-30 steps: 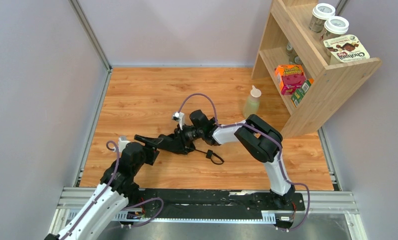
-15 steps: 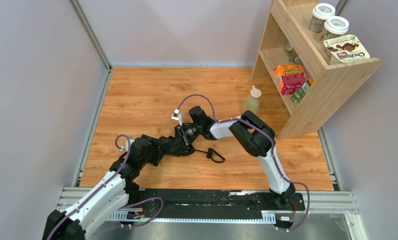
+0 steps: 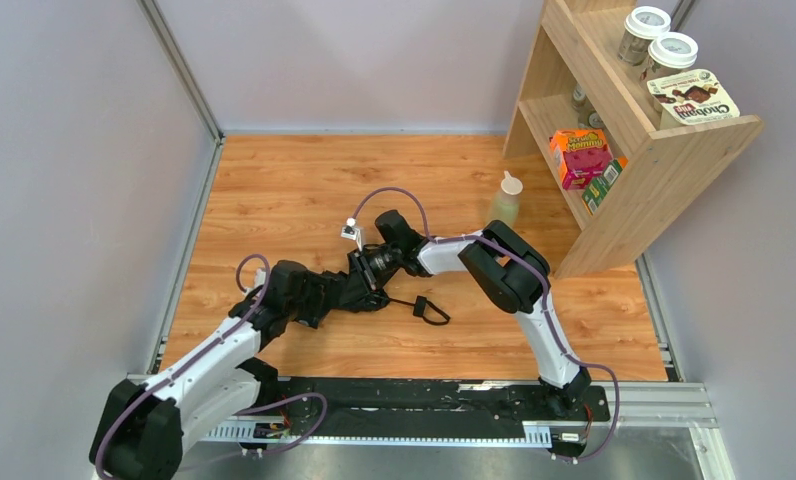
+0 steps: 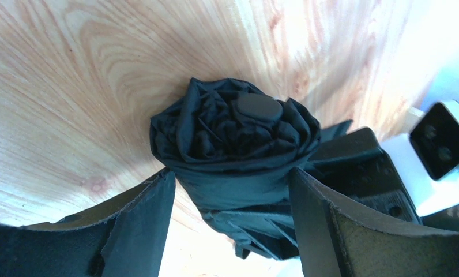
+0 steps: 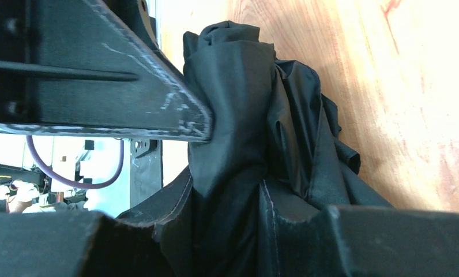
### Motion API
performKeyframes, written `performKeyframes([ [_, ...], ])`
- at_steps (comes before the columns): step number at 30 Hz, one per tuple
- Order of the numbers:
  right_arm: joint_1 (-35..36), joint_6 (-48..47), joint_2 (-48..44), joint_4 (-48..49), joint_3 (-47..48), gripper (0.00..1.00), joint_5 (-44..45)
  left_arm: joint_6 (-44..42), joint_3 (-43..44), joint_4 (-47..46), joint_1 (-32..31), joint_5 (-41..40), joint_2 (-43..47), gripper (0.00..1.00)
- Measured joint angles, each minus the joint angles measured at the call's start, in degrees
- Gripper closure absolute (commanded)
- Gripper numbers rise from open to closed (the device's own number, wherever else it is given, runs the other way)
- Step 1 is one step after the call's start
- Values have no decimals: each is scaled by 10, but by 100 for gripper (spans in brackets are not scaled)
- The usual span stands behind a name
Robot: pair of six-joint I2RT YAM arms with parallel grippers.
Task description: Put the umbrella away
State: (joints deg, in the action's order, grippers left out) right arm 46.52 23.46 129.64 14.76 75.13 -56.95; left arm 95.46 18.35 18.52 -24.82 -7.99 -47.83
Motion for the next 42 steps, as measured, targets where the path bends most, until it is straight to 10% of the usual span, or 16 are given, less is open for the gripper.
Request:
performKeyframes([
  [11, -3, 0, 0, -35, 13, 100, 3, -33, 19, -58, 16, 30, -115, 26],
  [24, -4, -16, -5, -77, 26, 100, 12, -57, -34, -152, 17, 38, -112, 97],
  [29, -4, -23, -12, -86, 26, 100, 23, -61, -37, -165, 19, 42, -112, 100],
  [37, 2, -33, -26, -112, 29, 38, 56, -62, -40, -163, 20, 44, -104, 100],
  [42, 16, -23, -61, -150, 23, 22, 104, -68, -27, -160, 19, 49, -126, 100],
])
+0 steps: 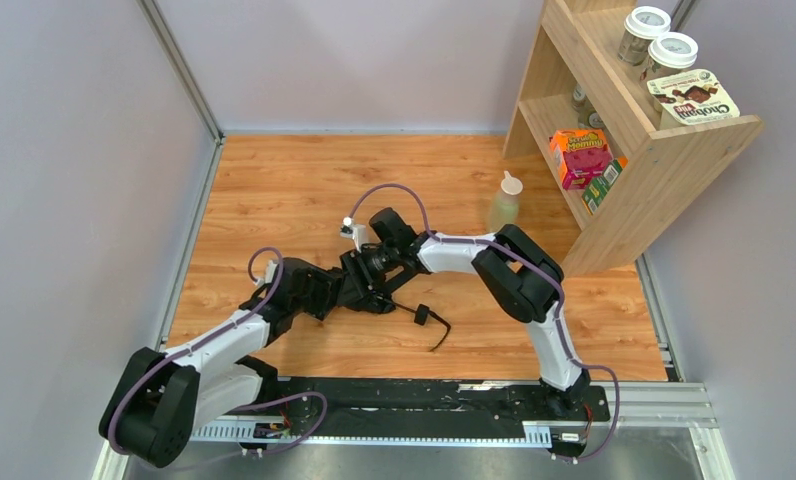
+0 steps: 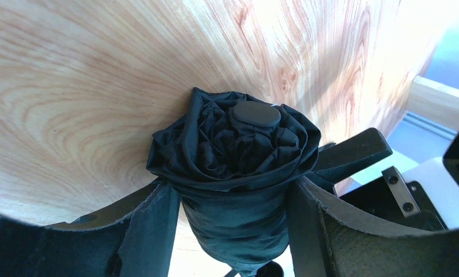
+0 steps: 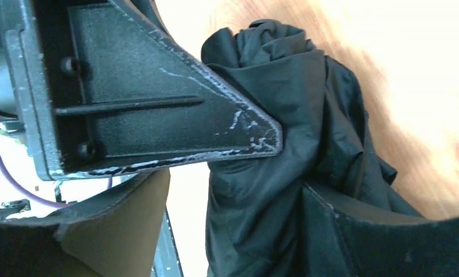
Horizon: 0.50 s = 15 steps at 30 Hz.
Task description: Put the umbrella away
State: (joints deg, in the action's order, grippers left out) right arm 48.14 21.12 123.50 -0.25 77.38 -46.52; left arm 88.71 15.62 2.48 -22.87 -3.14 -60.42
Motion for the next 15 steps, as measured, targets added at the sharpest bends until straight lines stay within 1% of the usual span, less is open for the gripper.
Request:
performKeyframes([
  [1, 1, 1, -8, -5, -3, 19, 9, -2, 2, -1, 0, 3, -3, 100],
  [2, 2, 1, -16, -13, -8, 13, 21, -3, 3, -3, 0, 7, -7, 100],
  [6, -2, 15, -62, -47, -34, 7, 62, -4, 5, -3, -1, 10, -10, 100],
  [8, -14, 31, -92, -73, -53, 0, 89, -4, 10, 3, -1, 10, -13, 100],
  [12, -51, 83, -163, -163, -88, 0, 207, -5, 13, 10, -1, 9, -12, 100],
  [15, -72, 149, -198, -244, -88, 0, 322, -8, 13, 18, -1, 9, -5, 100],
])
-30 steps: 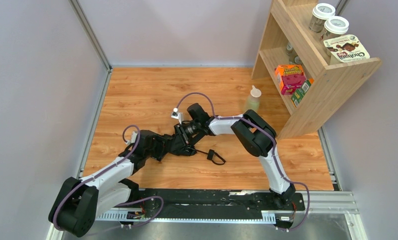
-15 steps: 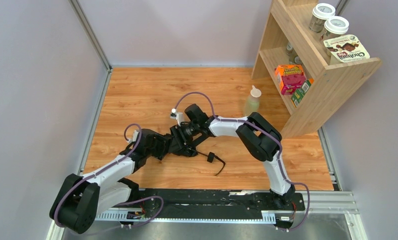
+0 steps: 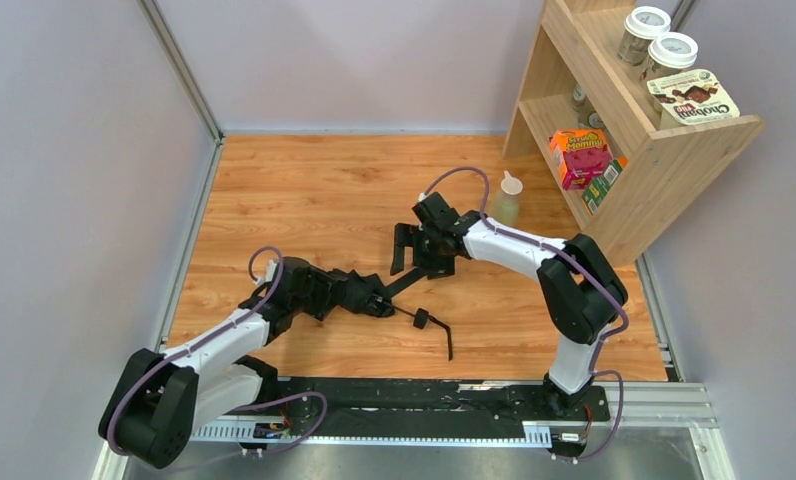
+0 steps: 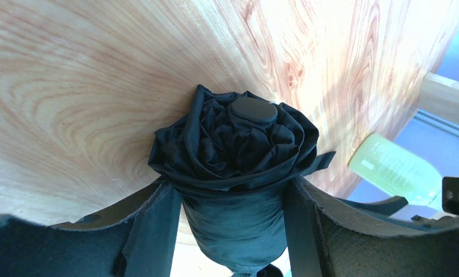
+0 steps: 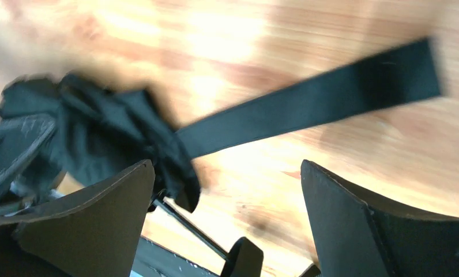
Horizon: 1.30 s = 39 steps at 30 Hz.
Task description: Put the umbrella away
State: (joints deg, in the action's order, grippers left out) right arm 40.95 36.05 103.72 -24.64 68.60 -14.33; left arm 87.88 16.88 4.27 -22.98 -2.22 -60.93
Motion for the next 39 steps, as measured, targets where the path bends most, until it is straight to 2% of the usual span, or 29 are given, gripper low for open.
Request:
performKeyframes([
  [4, 1, 93, 12, -135, 59, 0, 134, -10, -2, 19, 0, -4, 18, 100],
  [6, 6, 140, 41, -197, 108, 5, 181, -11, -3, 26, 0, -4, 25, 100],
  [10, 13, 218, 96, -247, 155, 11, 219, -11, -3, 31, 0, -3, 28, 100],
  [12, 17, 252, 113, -259, 153, 19, 229, -12, -3, 31, 1, -2, 28, 100],
  [15, 26, 289, 120, -264, 151, 45, 248, -13, -3, 31, 1, -1, 28, 100],
  [18, 35, 312, 120, -260, 147, 61, 260, -18, -6, 34, 2, 1, 35, 100],
  [22, 49, 323, 125, -247, 151, 98, 286, -28, -12, 47, 2, 5, 55, 100],
  [27, 61, 298, 165, -184, 204, 100, 300, -40, -17, 63, 2, 14, 77, 100],
  [33, 67, 236, 181, -45, 198, 100, 279, -45, -31, 73, 2, 20, 111, 100],
  [39, 70, 198, 227, 12, 249, 100, 272, -45, -37, 78, 3, 22, 125, 100],
])
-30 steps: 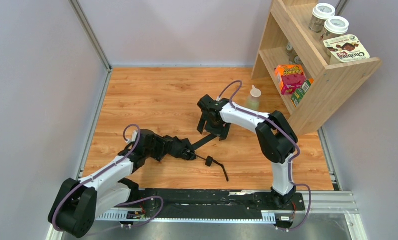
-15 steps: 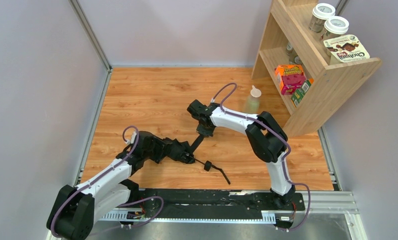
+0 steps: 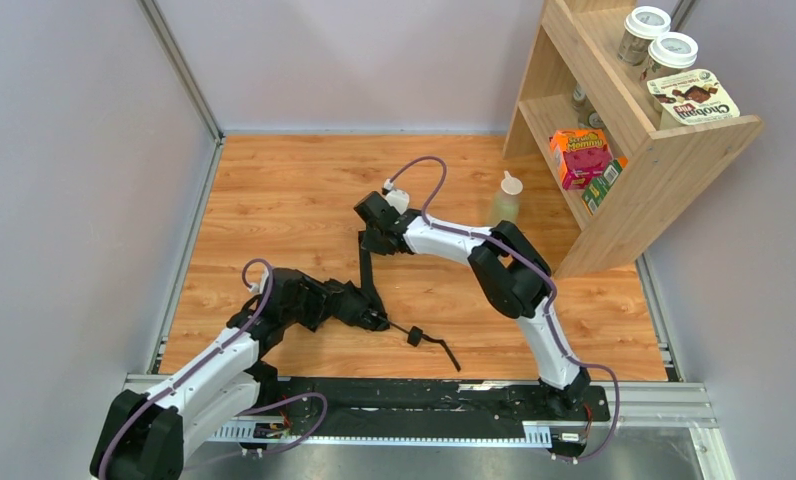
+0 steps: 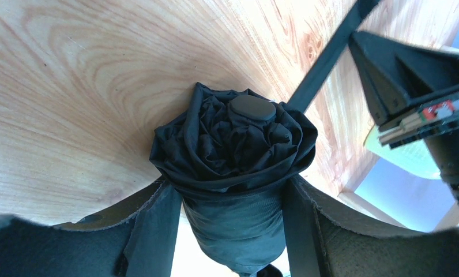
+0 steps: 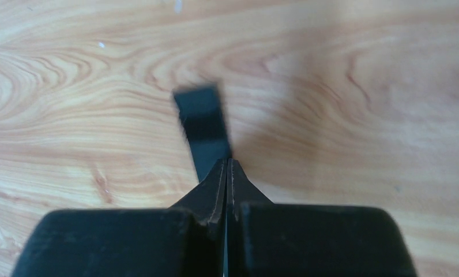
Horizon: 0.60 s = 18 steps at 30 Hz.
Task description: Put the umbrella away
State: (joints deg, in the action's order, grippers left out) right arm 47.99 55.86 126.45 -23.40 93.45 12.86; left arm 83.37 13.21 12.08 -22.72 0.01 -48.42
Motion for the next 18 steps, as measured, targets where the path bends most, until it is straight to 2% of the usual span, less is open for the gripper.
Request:
performKeyframes([
  [6, -3, -80, 51, 9, 80, 100, 0, 3, 0, 15, 0, 3, 9, 100],
  [7, -4, -99, 56, -2, 93, 87, 1, 5, -1, 17, 0, 4, 11, 100],
  [9, -6, -141, 57, -33, 110, 55, 3, 10, -2, 20, 0, 3, 16, 100],
  [11, -9, -185, 46, -53, 108, 32, 2, 16, -2, 30, 0, 2, 23, 100],
  [13, -10, -226, 25, -73, 95, 17, -4, 24, -2, 41, 0, -1, 31, 100],
  [18, -9, -336, -89, -67, -9, 2, -77, 36, 1, 61, 0, -6, 38, 100],
])
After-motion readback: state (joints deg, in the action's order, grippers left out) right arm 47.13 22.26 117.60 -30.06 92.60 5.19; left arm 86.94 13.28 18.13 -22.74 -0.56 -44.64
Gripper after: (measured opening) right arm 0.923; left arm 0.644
